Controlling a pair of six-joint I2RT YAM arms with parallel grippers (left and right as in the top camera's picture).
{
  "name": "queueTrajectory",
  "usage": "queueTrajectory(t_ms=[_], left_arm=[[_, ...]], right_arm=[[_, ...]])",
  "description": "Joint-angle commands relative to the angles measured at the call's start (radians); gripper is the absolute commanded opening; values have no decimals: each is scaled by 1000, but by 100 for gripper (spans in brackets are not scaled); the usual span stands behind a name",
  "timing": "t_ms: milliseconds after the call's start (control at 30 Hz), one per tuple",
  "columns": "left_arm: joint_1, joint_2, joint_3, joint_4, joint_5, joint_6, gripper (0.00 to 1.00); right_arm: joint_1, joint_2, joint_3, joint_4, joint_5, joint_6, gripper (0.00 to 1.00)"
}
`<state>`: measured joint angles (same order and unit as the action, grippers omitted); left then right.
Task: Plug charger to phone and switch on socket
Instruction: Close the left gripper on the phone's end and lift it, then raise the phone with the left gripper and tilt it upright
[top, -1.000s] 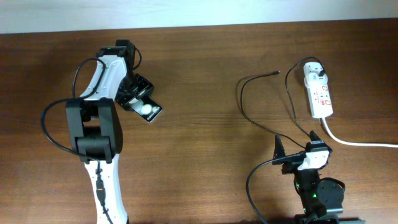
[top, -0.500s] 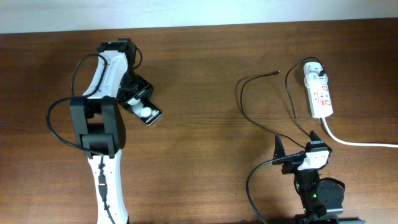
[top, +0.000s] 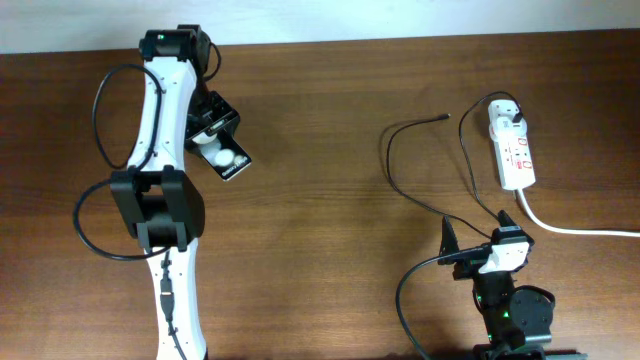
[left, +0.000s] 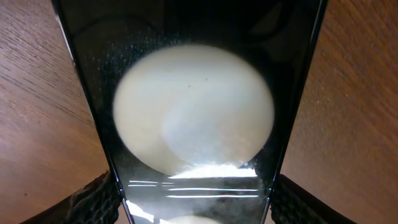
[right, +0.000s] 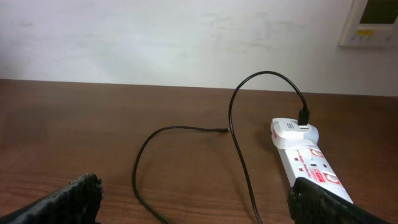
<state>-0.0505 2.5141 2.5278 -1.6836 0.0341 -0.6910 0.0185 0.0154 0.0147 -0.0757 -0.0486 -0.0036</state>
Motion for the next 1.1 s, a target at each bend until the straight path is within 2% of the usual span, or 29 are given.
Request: queueTrajectory(t_ms=[0,433,667,833,933,1067], left_arm=[[-22,-90,26,-5,12,50,51],[-107,-558,-22,-5,78,190,50],[-107,-899,-344,-5,78,192,49],[-107,-1153,-687,24,79,105,48],[-107,-1223,-834,83,89,70,48],[-107,-1250,-1044,229,178,54,48]], right_arm=[[-6,-10,-8,-2,8,0,98],[-6,-10,-8,-2,8,0,99],[-6,-10,-8,-2,8,0,98],[-6,-10,-8,-2,8,0,98],[-6,-10,-8,-2,8,0,98],[-6,-10,-8,-2,8,0,98]])
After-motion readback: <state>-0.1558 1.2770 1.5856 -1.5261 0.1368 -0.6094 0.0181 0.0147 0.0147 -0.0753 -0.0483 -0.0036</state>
